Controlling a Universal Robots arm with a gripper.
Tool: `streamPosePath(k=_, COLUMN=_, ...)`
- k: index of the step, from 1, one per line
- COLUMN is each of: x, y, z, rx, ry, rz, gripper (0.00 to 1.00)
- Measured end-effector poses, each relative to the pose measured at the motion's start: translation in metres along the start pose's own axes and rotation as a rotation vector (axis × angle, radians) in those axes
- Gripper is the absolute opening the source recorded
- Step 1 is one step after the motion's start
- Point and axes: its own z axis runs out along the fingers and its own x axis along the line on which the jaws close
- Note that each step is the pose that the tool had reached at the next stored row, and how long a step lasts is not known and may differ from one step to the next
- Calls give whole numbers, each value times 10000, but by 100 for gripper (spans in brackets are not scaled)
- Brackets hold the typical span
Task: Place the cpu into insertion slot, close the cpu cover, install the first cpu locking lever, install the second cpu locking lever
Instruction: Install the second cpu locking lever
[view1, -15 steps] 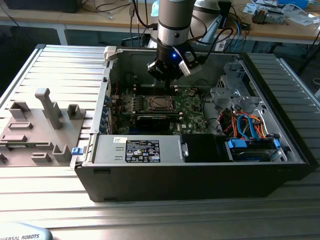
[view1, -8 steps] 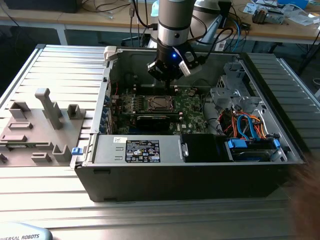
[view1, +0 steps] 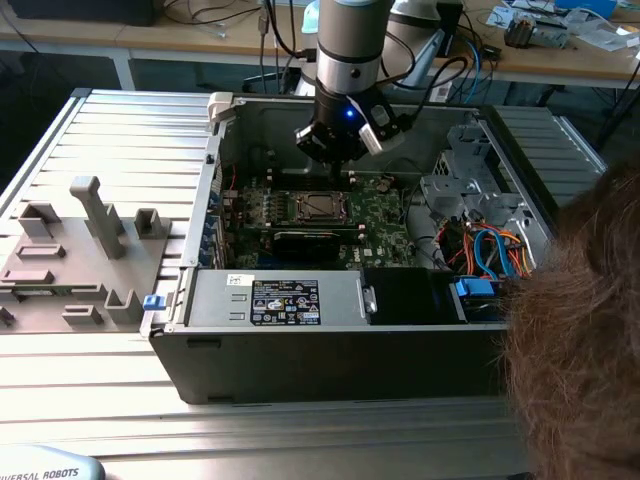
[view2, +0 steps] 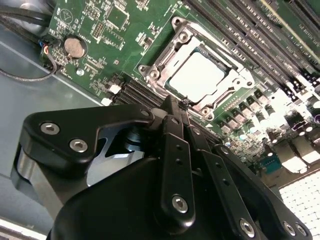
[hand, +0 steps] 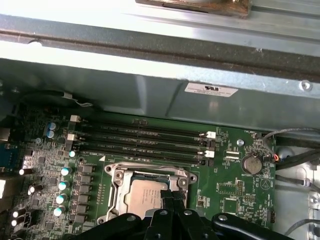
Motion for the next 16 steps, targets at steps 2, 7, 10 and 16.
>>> streamPosePath(k=2, x=0, y=-12, z=-2, rx=0, ry=0, rz=1, gripper=11)
streamPosePath(k=7, x=3, y=-50, z=-7, rx=1, ry=0, rz=0, gripper=11)
streamPosePath(k=10, x=7, y=-83, z=-12, rx=1, ry=0, rz=0, gripper=11)
streamPosePath(k=16, x=12, y=-121, z=-17, rx=0, ry=0, rz=2, gripper=11)
